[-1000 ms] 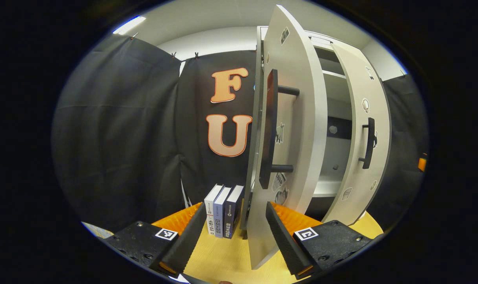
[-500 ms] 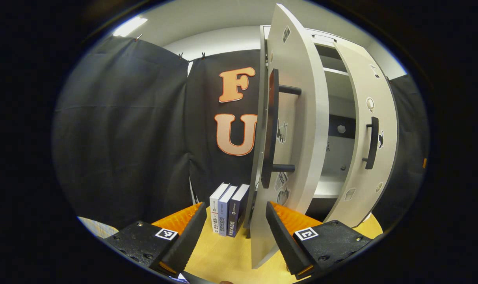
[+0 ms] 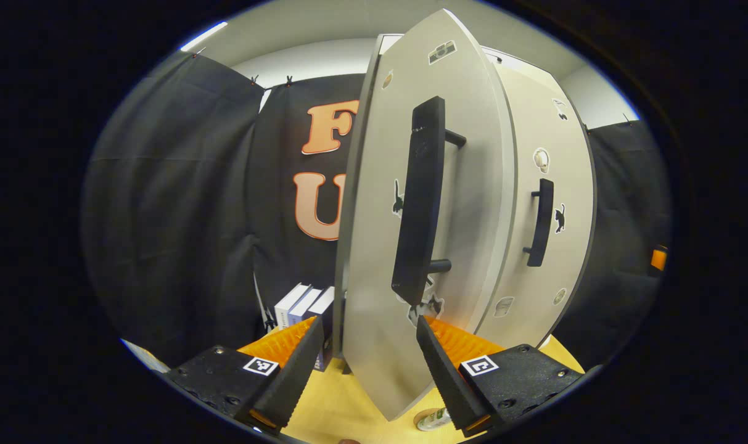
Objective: Grasp the bottle in the cabinet with the left hand and place it on the coaster, then close the right door with the right hand and the left door with the left hand.
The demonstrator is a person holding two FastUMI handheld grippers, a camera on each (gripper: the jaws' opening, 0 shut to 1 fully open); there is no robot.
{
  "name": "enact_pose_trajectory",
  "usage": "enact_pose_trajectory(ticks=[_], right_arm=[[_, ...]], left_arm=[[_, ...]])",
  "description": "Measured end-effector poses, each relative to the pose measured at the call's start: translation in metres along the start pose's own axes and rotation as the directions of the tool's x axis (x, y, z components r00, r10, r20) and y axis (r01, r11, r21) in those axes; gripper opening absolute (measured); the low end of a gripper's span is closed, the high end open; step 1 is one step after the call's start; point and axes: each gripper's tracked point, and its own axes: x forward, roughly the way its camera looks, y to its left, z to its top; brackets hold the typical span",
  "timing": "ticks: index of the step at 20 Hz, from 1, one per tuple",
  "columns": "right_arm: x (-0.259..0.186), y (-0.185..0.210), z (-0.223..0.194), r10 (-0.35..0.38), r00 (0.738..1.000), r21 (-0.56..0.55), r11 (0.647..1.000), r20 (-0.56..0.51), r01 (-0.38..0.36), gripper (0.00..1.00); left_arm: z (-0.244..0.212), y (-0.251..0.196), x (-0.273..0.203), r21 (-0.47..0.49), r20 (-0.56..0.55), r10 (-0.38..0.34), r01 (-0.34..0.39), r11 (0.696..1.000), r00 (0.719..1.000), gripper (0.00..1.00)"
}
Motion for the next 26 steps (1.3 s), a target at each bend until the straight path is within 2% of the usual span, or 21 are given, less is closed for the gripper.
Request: enact_pose_trajectory(ticks=[3, 4, 5, 6, 8, 11, 17, 26], right_arm=[[-0.006, -0.012, 0.001, -0.033, 0.999, 0.002, 0.999, 0.001, 0.033, 0.95], [-0.009, -0.017, 0.001, -0.044, 0.999, 0.005, 0.999, 0.001, 0.044, 1.00], [-0.011, -0.021, 0.001, -0.057, 0.998, 0.007, 0.998, 0.001, 0.057, 0.95], [-0.013, -0.025, 0.002, -0.069, 0.998, 0.007, 0.998, 0.001, 0.069, 0.95], [-0.017, -0.032, 0.001, -0.091, 0.996, 0.006, 0.996, 0.000, 0.091, 0.95], [-0.024, -0.042, 0.002, -0.120, 0.993, 0.005, 0.993, 0.000, 0.120, 0.95], [-0.031, -0.056, -0.004, -0.160, 0.987, 0.018, 0.987, -0.014, 0.161, 0.95], [-0.031, -0.067, -0.016, -0.177, 0.983, 0.041, 0.983, -0.053, 0.179, 0.95]], left_arm=[[-0.003, -0.031, 0.020, 0.005, -0.005, -0.059, 0.059, 0.998, 0.998, 0.97], [-0.005, -0.043, 0.028, 0.001, -0.010, -0.086, 0.086, 0.996, 0.996, 0.89], [-0.009, -0.057, 0.035, 0.001, -0.022, -0.114, 0.114, 0.993, 0.993, 0.97], [-0.010, -0.066, 0.041, 0.007, -0.027, -0.126, 0.126, 0.992, 0.992, 0.93], [-0.011, -0.085, 0.052, 0.013, -0.035, -0.154, 0.155, 0.988, 0.987, 0.93], [-0.009, -0.093, 0.062, 0.046, -0.033, -0.153, 0.154, 0.987, 0.988, 0.91], [-0.020, -0.111, 0.081, 0.026, -0.057, -0.173, 0.175, 0.984, 0.983, 0.93], [-0.019, -0.125, 0.109, 0.071, -0.068, -0.156, 0.160, 0.984, 0.986, 0.93]])
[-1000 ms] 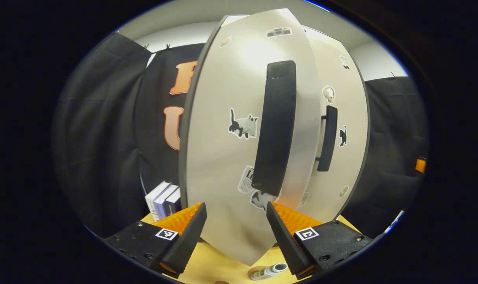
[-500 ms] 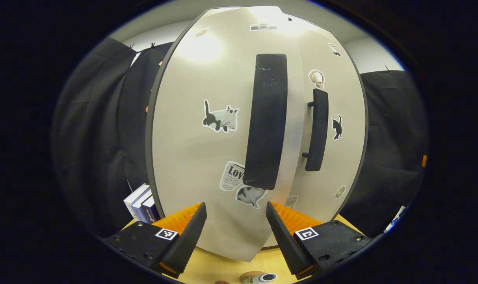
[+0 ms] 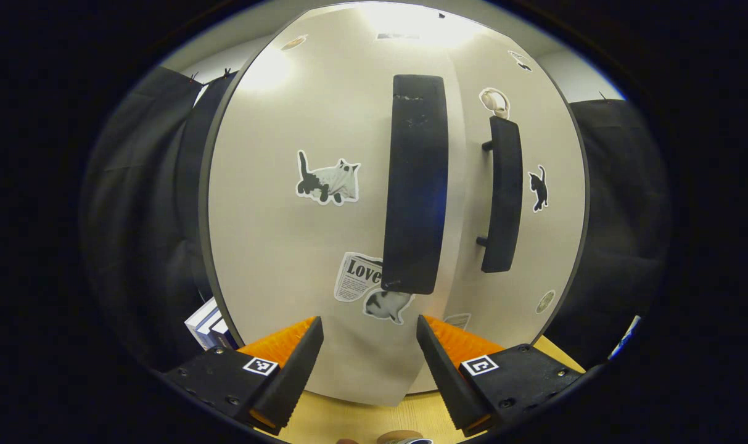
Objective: Grasp the bottle in the cabinet with the left hand and place it on the coaster, then close the right door with the right hand and the left door with the left hand.
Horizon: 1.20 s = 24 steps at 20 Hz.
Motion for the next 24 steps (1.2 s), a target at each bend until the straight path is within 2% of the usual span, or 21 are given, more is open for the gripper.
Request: enact_pose_trajectory(ticks=[4, 10, 17, 24], right_arm=[[0.003, 0.001, 0.000, 0.005, 1.000, -0.004, 1.000, -0.005, -0.005, 0.95], [0.006, 0.004, 0.005, 0.030, 1.000, -0.006, 1.000, -0.002, -0.030, 0.95], [0.012, 0.015, 0.023, 0.071, 0.997, 0.010, 0.997, 0.022, -0.071, 0.95], [0.011, 0.038, 0.043, 0.123, 0.991, 0.011, 0.992, 0.056, -0.124, 0.95]], left_arm=[[0.001, -0.001, 0.002, -0.015, -0.015, 0.014, -0.014, 1.000, 1.000, 0.93], [0.029, -0.010, -0.023, -0.031, 0.010, -0.018, 0.018, 0.999, 1.000, 0.93], [0.085, 0.004, -0.076, -0.017, 0.091, 0.008, -0.006, 1.000, 0.996, 0.93], [0.133, 0.021, -0.137, -0.058, 0.168, 0.015, -0.005, 0.998, 0.986, 0.93]])
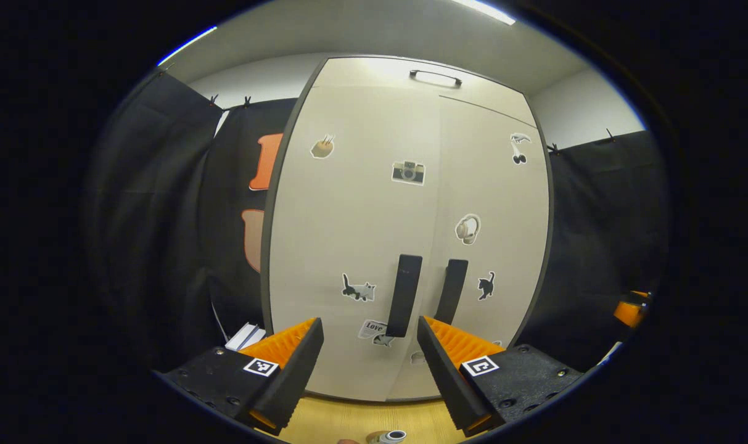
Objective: Grasp the bottle in the cabinet with the left hand and place it on the coaster, then close the right door with the right hand and the left door with the left hand.
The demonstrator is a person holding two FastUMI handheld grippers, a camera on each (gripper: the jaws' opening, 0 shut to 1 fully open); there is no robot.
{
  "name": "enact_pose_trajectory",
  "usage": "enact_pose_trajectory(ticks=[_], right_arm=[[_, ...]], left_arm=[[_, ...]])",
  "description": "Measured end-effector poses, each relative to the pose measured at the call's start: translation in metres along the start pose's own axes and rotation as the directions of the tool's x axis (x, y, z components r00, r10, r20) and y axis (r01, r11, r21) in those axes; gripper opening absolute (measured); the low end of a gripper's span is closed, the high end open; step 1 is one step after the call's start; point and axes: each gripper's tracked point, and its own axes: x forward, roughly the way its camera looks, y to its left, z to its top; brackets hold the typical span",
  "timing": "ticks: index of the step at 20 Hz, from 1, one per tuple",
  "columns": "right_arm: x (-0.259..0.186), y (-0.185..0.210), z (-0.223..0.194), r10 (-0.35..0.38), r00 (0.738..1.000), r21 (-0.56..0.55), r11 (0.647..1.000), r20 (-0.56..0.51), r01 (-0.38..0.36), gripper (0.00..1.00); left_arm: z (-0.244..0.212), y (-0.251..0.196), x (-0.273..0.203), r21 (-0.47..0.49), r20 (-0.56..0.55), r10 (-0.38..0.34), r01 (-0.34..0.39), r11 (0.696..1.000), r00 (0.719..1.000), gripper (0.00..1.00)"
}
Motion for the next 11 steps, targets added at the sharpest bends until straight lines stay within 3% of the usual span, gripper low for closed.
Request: enact_pose_trajectory(ticks=[1, 2, 6, 10, 11], right_arm=[[-0.001, 0.004, 0.003, 0.005, 1.000, -0.004, 1.000, 0.007, -0.005, 1.00], [-0.002, 0.007, 0.007, 0.009, 1.000, -0.009, 1.000, 0.015, -0.009, 0.95], [-0.005, 0.020, 0.016, 0.017, 0.999, -0.017, 1.000, 0.038, -0.016, 0.95], [-0.012, 0.034, 0.019, 0.022, 0.998, -0.023, 1.000, 0.051, -0.021, 0.95], [-0.013, 0.039, 0.020, 0.024, 0.998, -0.027, 0.999, 0.053, -0.023, 0.89]], left_arm=[[0.006, 0.003, -0.008, 0.005, 0.009, 0.002, -0.002, 1.000, 1.000, 0.93], [0.012, 0.007, -0.015, 0.006, 0.017, 0.003, -0.003, 1.000, 1.000, 0.93], [0.029, 0.017, -0.038, -0.026, 0.040, -0.011, 0.012, 1.000, 0.999, 0.93], [0.034, 0.030, -0.054, 0.006, 0.050, -0.014, 0.014, 1.000, 0.999, 0.93], [0.034, 0.032, -0.058, 0.008, 0.051, -0.016, 0.016, 1.000, 0.999, 0.93]])
